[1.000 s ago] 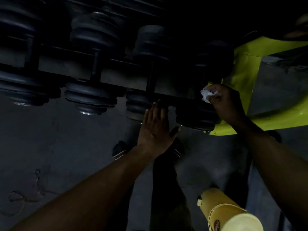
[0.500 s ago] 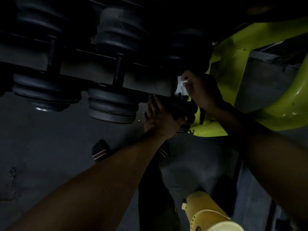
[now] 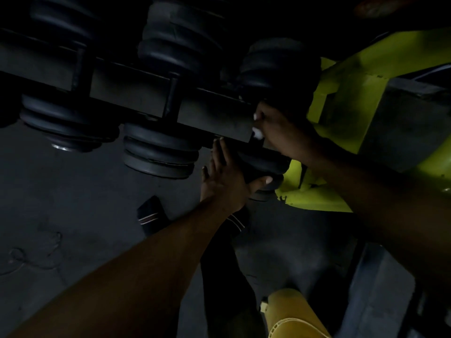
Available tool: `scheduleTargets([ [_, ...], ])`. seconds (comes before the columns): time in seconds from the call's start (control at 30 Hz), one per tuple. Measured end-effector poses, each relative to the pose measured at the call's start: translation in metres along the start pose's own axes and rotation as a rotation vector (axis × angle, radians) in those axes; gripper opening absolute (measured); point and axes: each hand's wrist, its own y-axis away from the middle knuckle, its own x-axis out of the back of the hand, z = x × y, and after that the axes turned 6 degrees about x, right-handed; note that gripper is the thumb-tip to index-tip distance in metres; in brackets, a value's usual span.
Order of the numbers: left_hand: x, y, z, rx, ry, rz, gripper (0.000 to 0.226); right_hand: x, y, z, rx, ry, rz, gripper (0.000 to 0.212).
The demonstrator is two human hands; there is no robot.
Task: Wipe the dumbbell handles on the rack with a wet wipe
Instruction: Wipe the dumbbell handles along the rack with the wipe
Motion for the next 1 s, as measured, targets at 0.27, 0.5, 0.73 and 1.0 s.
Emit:
scheduleTargets([
  [0.27, 0.000, 0.000, -0.002, -0.015, -0.017, 0.008, 0.140, -0.004, 0.006, 0.005, 0.428, 0.313, 0.025, 0.014],
  [0.5, 0.000, 0.001, -0.001, -0.028, -0.010, 0.036, 0.140, 0.005, 0.002, -0.007, 0.406, 0.366, -0.259, 0.032],
  [0.73, 0.002, 0.001, -0.001, -0.036, -0.039, 0.007, 0.140, -0.006, -0.019, 0.004, 0.178, 0.697, -0.081, 0.054],
  [1.0, -0.001, -0.001, -0.003, -0.040, 0.006, -0.006, 0.140, -0.018, 0.022, -0.016, -0.191, 0.158, 0.416, 0.032],
])
